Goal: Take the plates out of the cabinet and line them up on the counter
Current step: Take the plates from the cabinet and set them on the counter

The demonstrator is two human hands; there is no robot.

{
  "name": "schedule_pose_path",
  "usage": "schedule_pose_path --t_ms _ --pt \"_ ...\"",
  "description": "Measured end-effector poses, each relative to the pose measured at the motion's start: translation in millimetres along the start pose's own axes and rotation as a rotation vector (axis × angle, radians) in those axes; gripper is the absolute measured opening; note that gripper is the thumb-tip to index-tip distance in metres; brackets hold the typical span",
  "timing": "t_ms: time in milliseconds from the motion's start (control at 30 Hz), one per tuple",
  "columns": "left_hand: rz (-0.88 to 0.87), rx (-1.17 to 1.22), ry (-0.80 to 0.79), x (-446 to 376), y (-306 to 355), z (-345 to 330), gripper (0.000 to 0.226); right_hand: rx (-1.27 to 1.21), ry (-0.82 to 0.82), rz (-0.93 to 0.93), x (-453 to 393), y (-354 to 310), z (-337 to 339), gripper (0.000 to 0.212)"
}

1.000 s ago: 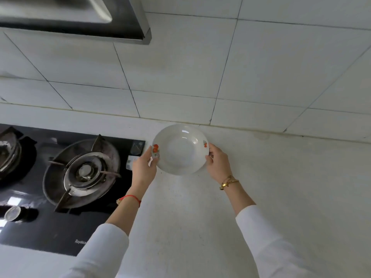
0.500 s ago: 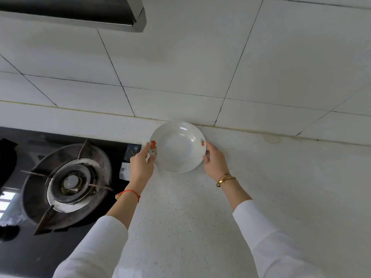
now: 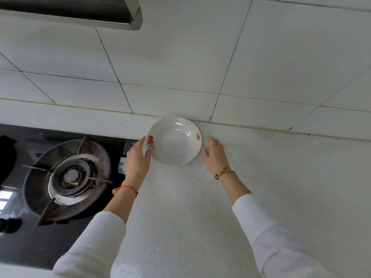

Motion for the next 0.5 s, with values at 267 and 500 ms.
schedule_pose_path --t_ms 267,500 --pt "-0.255 -0.065 0.060 62.7 26.0 39.4 0.045 0.022 0.128 0.080 64.5 -13.9 46.0 0.051" --pt "-0.409 -0.129 0.074 143.1 25.9 58.0 0.045 0.007 0.267 0.164 157.1 -17.2 84.6 0.049"
Point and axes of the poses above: each hand's wrist, its own x-axis away from the middle knuckle, its own z-axis out of the back of the hand, y = z × x, the point moved 3 cm from there along -x, towards the middle knuckle, and after that the axes turned 6 degrees about z, right-handed, at the moved point
